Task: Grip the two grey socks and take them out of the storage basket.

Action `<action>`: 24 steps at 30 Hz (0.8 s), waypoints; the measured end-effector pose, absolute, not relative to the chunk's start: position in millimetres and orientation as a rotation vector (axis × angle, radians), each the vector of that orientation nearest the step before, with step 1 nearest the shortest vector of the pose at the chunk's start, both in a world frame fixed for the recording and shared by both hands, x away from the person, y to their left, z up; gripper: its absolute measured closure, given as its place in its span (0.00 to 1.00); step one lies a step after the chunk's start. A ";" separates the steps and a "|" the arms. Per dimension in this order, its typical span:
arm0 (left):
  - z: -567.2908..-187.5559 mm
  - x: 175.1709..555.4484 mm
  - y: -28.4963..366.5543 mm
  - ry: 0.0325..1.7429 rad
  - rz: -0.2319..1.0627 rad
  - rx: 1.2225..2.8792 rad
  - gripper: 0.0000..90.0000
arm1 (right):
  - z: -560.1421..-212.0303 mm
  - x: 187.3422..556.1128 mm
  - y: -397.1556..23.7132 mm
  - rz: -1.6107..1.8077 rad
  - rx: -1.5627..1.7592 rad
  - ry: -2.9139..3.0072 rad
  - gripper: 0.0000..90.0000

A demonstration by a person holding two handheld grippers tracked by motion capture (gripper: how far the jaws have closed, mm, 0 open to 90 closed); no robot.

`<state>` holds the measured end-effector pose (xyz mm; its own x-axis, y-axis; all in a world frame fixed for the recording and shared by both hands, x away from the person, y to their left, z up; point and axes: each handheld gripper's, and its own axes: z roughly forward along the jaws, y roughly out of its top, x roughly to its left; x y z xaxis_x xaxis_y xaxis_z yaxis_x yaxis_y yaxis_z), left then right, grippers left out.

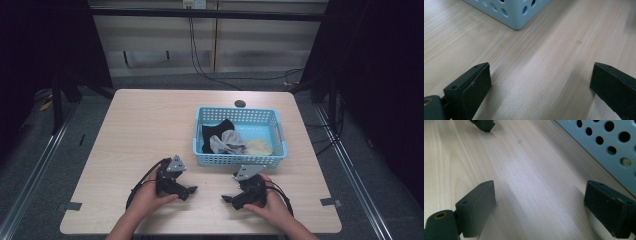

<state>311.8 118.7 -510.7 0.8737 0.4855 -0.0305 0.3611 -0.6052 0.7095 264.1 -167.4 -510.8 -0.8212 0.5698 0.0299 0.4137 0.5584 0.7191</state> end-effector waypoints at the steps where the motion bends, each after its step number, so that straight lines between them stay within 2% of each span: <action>1: -510.7 311.8 118.7 0.607 0.212 2.283 0.03 | -510.8 264.1 -167.4 1.112 0.827 2.586 0.11; 9: -510.7 311.8 118.7 0.607 0.212 2.282 0.03 | -510.7 264.3 -167.4 1.111 0.826 2.587 0.11; 19: -510.7 311.8 118.6 0.608 0.211 2.282 0.03 | -497.4 266.3 -165.8 1.010 0.858 2.692 0.21; 24: -510.7 311.8 118.6 0.608 0.211 2.281 0.03 | -477.8 269.4 -162.6 0.913 0.840 2.804 0.26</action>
